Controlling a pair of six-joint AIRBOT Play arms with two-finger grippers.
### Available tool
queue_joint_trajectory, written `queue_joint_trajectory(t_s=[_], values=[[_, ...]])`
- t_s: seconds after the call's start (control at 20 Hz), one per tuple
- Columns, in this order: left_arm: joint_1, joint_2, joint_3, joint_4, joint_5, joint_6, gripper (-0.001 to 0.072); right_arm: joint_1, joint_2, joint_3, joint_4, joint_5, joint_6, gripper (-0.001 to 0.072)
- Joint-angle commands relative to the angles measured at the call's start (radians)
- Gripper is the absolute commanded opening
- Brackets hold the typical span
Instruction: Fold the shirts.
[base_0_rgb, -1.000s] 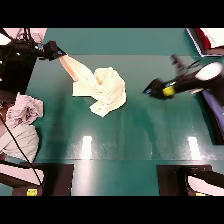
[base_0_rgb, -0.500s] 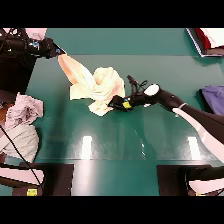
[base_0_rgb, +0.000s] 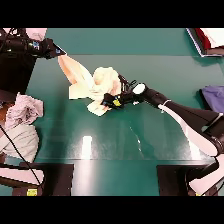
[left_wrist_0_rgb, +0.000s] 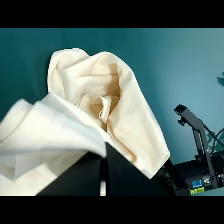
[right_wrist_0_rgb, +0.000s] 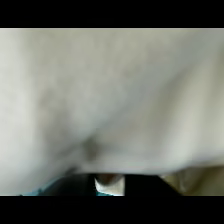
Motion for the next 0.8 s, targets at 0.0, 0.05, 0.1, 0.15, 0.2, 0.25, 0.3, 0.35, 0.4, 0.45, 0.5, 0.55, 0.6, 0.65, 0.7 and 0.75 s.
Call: queue_joint_trajectory(t_s=[0.0,0.05,0.1,0.15,0.2,0.25,0.3,0.35,0.4,0.45,0.5,0.55,0.6,0.65,0.7,0.75], values=[[0.001,0.003,0.002,-0.002,-0.005,-0.004,0.0022,-0.005,-0.004,0.018,-0.003,0.011,-0.009,0.0015],[0.002,0.012,0.002,-0.005,-0.001,-0.014,0.0022,-0.014,0.019,0.018,-0.035,0.011,-0.01,0.0015],[0.008,0.029,0.005,-0.006,0.007,-0.022,0.0022,-0.028,0.056,0.018,-0.087,0.013,-0.009,0.0015],[0.015,0.058,0.019,-0.007,0.019,-0.026,0.0022,-0.054,0.11,0.018,-0.155,0.019,-0.003,0.0015],[0.021,0.082,0.045,-0.005,0.025,-0.025,0.0022,-0.09,0.177,0.018,-0.222,0.027,-0.002,0.0014],[0.029,0.119,0.079,-0.005,0.031,-0.025,0.0022,-0.13,0.246,0.018,-0.29,0.032,0.018,0.0014],[0.033,0.157,0.115,-0.005,0.036,-0.025,0.0022,-0.175,0.319,0.018,-0.359,0.037,0.05,0.0014],[0.033,0.195,0.149,-0.004,0.043,-0.025,0.0022,-0.229,0.4,0.018,-0.421,0.043,0.079,0.0014],[0.033,0.236,0.182,-0.006,0.051,-0.025,0.0022,-0.286,0.477,0.019,-0.455,0.043,0.092,0.0014],[0.033,0.272,0.211,-0.011,0.056,-0.025,0.0022,-0.341,0.542,0.019,-0.465,0.043,0.092,0.0014],[0.033,0.306,0.241,-0.028,0.061,-0.025,0.0022,-0.394,0.603,0.019,-0.465,0.045,0.092,0.0014],[0.033,0.336,0.263,-0.042,0.064,-0.025,0.0022,-0.446,0.665,0.019,-0.465,0.048,0.092,0.0014],[0.033,0.371,0.278,-0.051,0.07,-0.025,0.0023,-0.49,0.719,0.021,-0.465,0.054,0.091,0.0014],[0.033,0.403,0.279,-0.08,0.077,-0.025,0.0022,-0.524,0.759,0.036,-0.469,0.079,0.09,0.0014],[0.033,0.433,0.279,-0.119,0.079,-0.025,0.0022,-0.557,0.798,0.061,-0.471,0.111,0.079,0.0014],[0.033,0.46,0.279,-0.152,0.077,-0.025,0.0023,-0.58,0.832,0.089,-0.472,0.133,0.063,0.0014]])
